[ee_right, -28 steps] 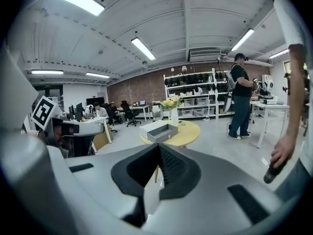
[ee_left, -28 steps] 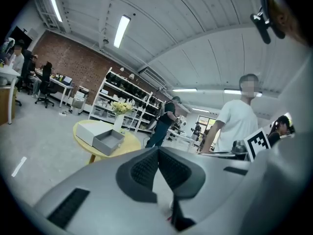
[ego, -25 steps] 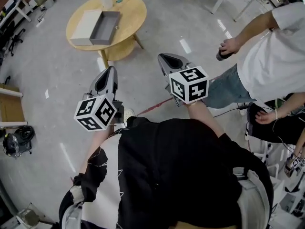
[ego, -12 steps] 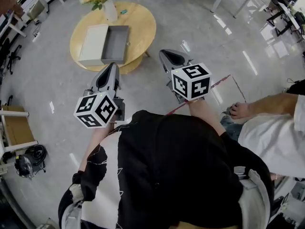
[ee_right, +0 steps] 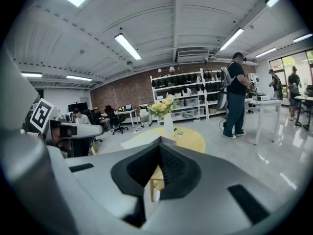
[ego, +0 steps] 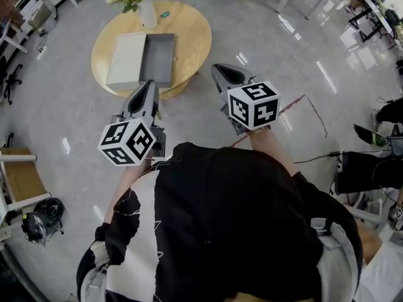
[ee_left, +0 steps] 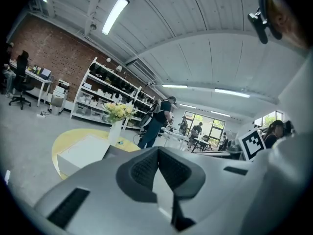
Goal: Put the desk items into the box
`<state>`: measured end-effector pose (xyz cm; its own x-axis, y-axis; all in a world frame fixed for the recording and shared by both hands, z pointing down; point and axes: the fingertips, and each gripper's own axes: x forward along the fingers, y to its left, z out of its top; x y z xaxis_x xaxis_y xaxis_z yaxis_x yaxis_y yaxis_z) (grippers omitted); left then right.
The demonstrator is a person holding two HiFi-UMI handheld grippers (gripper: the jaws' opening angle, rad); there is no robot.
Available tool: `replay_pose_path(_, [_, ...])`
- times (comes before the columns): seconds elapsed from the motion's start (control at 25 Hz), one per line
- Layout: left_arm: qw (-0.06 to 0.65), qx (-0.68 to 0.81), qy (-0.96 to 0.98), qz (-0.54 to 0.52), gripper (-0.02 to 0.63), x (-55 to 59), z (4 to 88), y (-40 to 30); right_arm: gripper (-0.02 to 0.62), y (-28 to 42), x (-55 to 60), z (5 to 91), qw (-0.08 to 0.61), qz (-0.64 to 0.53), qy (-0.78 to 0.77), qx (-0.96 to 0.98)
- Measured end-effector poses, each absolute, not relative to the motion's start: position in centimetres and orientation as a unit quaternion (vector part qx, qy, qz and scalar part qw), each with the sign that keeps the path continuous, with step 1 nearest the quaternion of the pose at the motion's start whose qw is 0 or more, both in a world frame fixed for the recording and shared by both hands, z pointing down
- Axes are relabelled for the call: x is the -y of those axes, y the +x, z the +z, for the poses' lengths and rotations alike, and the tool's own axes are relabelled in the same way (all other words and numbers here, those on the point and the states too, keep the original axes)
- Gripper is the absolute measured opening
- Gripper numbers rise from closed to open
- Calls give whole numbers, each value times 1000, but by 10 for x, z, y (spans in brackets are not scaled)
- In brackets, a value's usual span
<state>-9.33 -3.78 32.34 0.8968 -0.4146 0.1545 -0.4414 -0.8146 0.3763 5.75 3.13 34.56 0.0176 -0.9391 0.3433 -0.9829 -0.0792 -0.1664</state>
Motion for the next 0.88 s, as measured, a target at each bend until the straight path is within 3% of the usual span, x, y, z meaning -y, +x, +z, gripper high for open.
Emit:
replay_pose_path(0.44, [233, 233, 942, 55, 9, 50, 351, -80, 5, 70, -26, 375, 75, 222, 705, 669])
replay_pose_path(0.88, [248, 287, 924, 53, 9, 114, 365, -21, 5, 141, 52, 399, 95, 244, 660, 704])
